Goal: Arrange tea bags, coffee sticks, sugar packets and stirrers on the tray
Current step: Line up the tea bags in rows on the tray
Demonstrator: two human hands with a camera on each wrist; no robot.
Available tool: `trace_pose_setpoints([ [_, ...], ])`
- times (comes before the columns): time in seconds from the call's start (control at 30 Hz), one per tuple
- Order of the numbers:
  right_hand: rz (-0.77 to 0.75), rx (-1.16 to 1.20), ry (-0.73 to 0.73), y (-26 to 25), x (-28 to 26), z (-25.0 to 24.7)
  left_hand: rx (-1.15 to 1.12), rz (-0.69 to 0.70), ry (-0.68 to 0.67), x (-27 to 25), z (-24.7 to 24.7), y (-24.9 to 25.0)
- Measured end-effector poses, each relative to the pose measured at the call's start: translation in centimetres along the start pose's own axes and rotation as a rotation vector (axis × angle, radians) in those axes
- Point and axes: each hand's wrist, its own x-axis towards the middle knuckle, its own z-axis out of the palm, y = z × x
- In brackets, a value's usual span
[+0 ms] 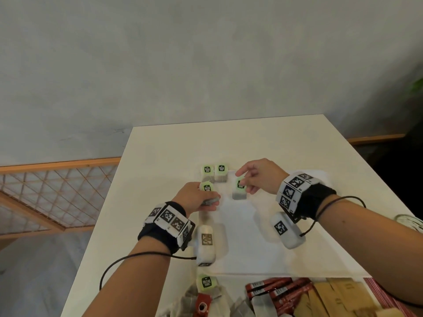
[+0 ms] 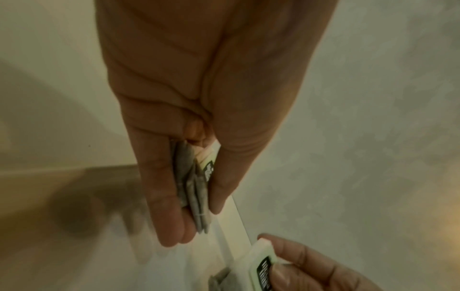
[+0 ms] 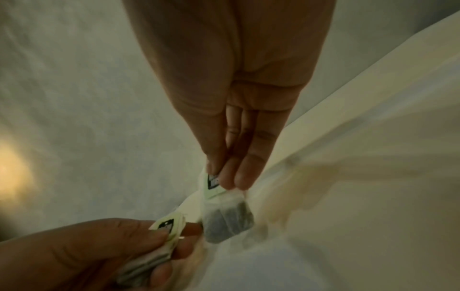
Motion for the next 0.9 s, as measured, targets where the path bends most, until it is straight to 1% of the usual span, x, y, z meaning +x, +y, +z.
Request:
trace_pose_setpoints([
  [0.07, 0.047, -0.039, 0.044, 0.5, 0.7, 0.0, -0.018, 0.013, 0.009, 0.2, -0.3, 0.0],
  [0.17, 0.076, -0.115, 0.150, 1.0, 2.3, 0.1, -0.038, 0.012, -0.001, 0.4, -0.9, 0.0],
  [0.3, 0.129, -0.065, 0.223, 1.3, 4.3, 0.5, -0.140, -0.021, -0.056, 0.4, -1.4, -0.3],
  [0.4, 0.154, -0.041, 0.236, 1.4, 5.1, 1.0, -0.233, -0.031, -0.062, 0.6, -1.7, -0.5],
  [0.47, 0.153, -0.028, 0.245, 1.5, 5.4, 1.3, -0.255, -0.026, -0.058, 0.8, -1.8, -0.6],
  [0.63, 0.139, -0.005, 0.275, 1.2, 6.1, 1.7, -0.272, -0.020, -0.041, 1.0, -1.9, -1.1],
  [0.9, 0.130, -0.034, 0.247, 0.4, 7.0, 2.0, -0.237, -0.013, -0.076, 0.7, -1.9, -1.5],
])
